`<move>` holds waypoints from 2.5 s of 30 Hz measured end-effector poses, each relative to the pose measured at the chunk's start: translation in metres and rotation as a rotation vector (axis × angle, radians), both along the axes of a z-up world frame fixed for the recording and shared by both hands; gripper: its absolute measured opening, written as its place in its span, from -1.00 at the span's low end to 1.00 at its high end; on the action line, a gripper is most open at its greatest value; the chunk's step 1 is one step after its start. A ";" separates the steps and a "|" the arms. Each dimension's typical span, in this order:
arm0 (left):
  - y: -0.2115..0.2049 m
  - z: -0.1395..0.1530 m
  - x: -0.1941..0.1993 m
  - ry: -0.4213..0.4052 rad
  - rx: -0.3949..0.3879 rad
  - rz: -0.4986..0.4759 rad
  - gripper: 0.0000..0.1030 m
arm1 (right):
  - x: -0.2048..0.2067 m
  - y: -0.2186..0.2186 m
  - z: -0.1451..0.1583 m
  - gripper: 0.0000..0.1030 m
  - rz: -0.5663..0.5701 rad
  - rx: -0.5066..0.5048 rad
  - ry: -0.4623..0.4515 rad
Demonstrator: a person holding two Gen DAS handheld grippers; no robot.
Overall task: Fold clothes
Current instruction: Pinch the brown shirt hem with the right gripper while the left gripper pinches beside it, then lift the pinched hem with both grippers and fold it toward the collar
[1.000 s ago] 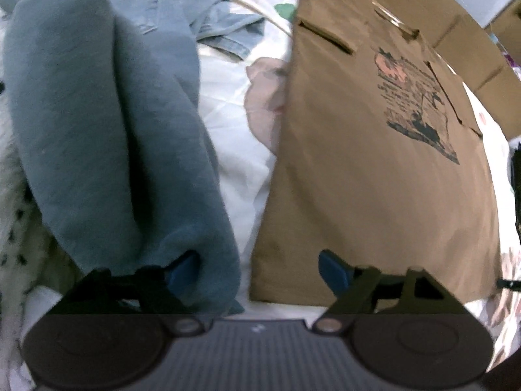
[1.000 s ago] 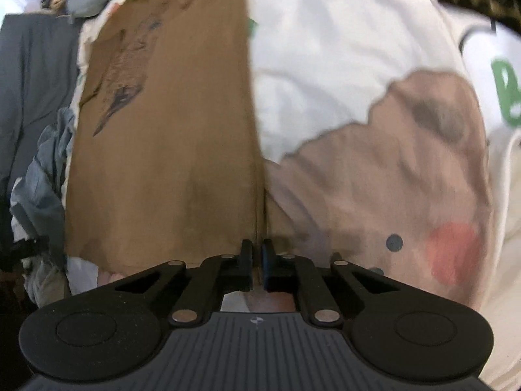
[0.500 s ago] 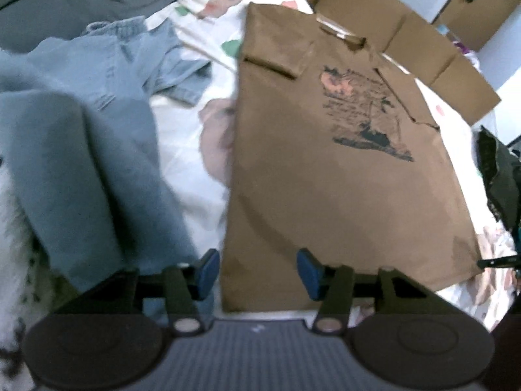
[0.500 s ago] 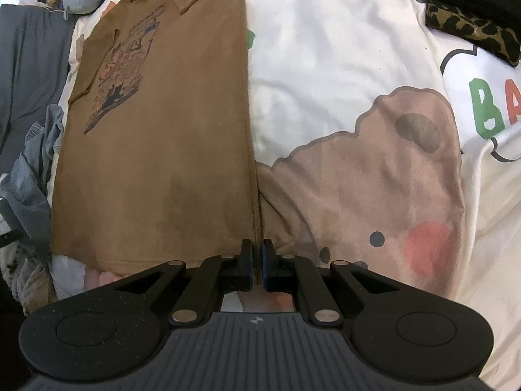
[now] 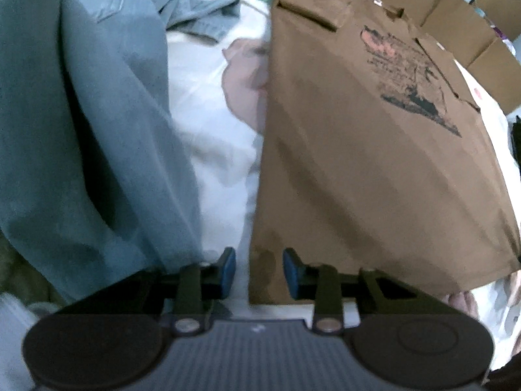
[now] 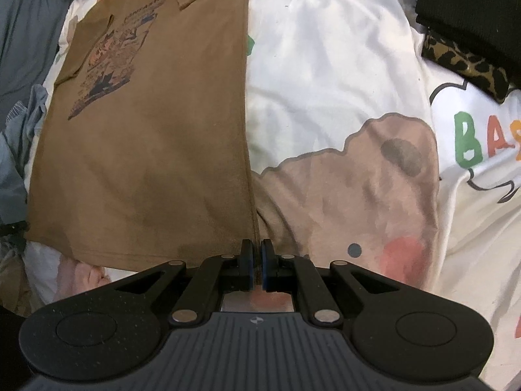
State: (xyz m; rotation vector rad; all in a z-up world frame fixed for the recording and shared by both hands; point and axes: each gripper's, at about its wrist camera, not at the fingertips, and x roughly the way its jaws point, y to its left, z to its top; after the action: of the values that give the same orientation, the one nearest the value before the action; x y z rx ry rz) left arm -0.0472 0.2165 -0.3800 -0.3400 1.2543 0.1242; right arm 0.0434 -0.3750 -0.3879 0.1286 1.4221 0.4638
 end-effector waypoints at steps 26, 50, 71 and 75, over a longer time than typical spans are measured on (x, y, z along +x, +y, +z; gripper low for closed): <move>0.020 -0.015 -0.017 0.032 -0.154 0.141 -0.91 | 0.003 0.009 0.002 -0.96 0.015 -0.065 0.017; -0.010 0.087 -0.052 -0.024 -0.175 0.096 -0.92 | -0.003 -0.020 0.101 -0.97 -0.029 -0.058 -0.023; -0.022 0.123 -0.109 -0.028 -0.207 0.129 -0.93 | -0.064 -0.053 0.125 -0.97 -0.065 -0.010 0.000; -0.018 0.139 -0.097 -0.087 -0.214 0.134 -0.93 | -0.053 -0.049 0.135 -0.97 -0.062 0.007 -0.033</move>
State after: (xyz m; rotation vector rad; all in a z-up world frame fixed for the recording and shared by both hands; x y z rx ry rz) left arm -0.1443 0.1986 -0.2409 -0.6094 1.1606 0.0886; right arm -0.0100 -0.4239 -0.2525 0.1695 1.3799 0.4180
